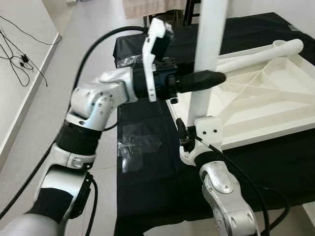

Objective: Building children table

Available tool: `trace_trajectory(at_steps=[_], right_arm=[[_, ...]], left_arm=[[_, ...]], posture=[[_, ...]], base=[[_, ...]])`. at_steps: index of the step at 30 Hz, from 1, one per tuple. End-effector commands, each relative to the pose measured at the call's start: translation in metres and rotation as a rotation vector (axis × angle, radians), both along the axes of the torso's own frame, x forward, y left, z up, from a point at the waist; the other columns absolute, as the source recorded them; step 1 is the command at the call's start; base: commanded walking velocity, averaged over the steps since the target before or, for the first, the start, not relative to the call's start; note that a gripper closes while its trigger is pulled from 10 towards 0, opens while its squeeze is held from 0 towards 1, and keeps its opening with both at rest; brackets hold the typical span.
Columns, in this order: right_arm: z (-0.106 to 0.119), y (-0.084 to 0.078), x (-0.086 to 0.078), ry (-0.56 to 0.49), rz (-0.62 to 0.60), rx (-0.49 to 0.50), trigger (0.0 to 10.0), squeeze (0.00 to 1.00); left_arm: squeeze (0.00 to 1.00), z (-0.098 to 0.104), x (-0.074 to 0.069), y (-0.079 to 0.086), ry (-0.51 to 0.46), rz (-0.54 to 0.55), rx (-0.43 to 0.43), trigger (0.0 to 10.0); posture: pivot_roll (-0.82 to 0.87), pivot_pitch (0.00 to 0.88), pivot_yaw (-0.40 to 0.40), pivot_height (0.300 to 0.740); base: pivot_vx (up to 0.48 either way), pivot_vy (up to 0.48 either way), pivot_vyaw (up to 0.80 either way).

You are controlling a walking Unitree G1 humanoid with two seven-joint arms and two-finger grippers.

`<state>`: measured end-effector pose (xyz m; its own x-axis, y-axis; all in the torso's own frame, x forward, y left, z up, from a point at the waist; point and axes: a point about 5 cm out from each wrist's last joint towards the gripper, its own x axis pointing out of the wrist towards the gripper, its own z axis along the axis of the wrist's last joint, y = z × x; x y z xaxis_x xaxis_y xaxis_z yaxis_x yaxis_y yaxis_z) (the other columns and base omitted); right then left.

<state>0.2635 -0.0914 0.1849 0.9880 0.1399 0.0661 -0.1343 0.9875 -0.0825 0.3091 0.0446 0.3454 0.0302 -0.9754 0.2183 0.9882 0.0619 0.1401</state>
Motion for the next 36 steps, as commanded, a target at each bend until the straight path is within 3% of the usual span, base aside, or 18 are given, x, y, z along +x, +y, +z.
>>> trace_trajectory(at_steps=[1, 2, 3, 4, 7, 10, 11, 14, 16, 17, 20, 26, 36], right_arm=[[-0.021, 0.013, 0.0, 0.127, 0.007, 0.05, 10.0, 0.0], [-0.02, 0.011, 0.0, 0.123, -0.002, 0.054, 10.0, 0.65], [-0.02, 0.011, 0.0, 0.123, -0.002, 0.054, 10.0, 0.65], [-0.018, 0.01, 0.0, 0.115, 0.006, 0.075, 10.0, 1.0], [-0.012, 0.012, 0.0, 0.099, 0.081, 0.171, 10.0, 1.0], [-0.003, 0.008, 0.004, 0.048, 0.143, 0.183, 10.0, 1.0], [-0.003, 0.008, 0.004, 0.048, 0.143, 0.183, 10.0, 1.0], [0.033, -0.008, 0.02, -0.087, 0.377, 0.119, 10.0, 1.0], [0.042, -0.011, 0.022, -0.121, 0.435, 0.081, 10.0, 1.0], [0.053, -0.015, 0.025, -0.146, 0.522, 0.014, 10.0, 0.0], [0.07, -0.024, 0.03, -0.18, 0.677, -0.118, 10.0, 0.0], [0.073, -0.025, 0.03, -0.14, 0.895, -0.271, 10.0, 0.0], [0.078, -0.021, 0.035, -0.099, 1.074, -0.258, 10.0, 0.0]], left_arm=[[0.0, -0.002, -0.002, -0.002, 0.024, -0.044, -0.013, 0.0], [0.0, -0.002, -0.003, -0.003, 0.023, -0.049, -0.017, 0.0], [0.0, -0.002, -0.003, -0.003, 0.023, -0.049, -0.017, 0.0], [0.0, -0.003, -0.005, -0.005, 0.019, -0.055, -0.022, 0.0], [0.0, -0.004, -0.009, -0.007, 0.012, -0.073, -0.031, 0.0], [0.0, -0.006, -0.014, -0.01, 0.007, -0.093, -0.033, 0.0], [0.0, -0.006, -0.014, -0.01, 0.007, -0.093, -0.033, 0.0], [0.0, -0.013, -0.021, -0.015, 0.001, -0.125, -0.02, 0.0], [0.0, -0.014, -0.021, -0.015, 0.001, -0.127, -0.018, 0.0], [0.0, -0.015, -0.021, -0.017, 0.004, -0.129, -0.019, 0.0], [0.0, -0.018, -0.023, -0.019, 0.008, -0.132, -0.022, 0.0], [0.0, -0.02, -0.028, -0.024, 0.015, -0.137, -0.032, 0.0], [0.0, -0.006, -0.038, -0.029, -0.05, -0.158, -0.046, 0.0]], posture=[[0.04, 0.195, 0.072, 0.74], [0.03, 0.197, 0.069, 0.74], [0.03, 0.197, 0.069, 0.74], [0.03, 0.196, 0.065, 0.74], [0.03, 0.199, 0.062, 0.74], [0.03, 0.201, 0.06, 0.74], [0.03, 0.201, 0.06, 0.74], [0.02, 0.199, 0.057, 0.74], [0.02, 0.199, 0.057, 0.74], [0.02, 0.196, 0.054, 0.74], [0.01, 0.194, 0.052, 0.74], [0.01, 0.194, 0.045, 0.74], [0.02, 0.183, 0.034, 0.74]], base=[[0.0, 0.0, 0.0], [0.0, 0.0, 0.0], [0.0, 0.0, 0.0], [0.0, 0.0, 0.0], [0.0, 0.0, 0.0], [0.0, 0.0, 0.0], [0.0, 0.0, 0.0], [0.0, 0.0, 0.0], [0.0, 0.0, 0.0], [0.0, 0.0, 0.0], [0.0, 0.0, 0.0], [0.0, 0.0, 0.0], [0.0, 0.0, 0.0]])
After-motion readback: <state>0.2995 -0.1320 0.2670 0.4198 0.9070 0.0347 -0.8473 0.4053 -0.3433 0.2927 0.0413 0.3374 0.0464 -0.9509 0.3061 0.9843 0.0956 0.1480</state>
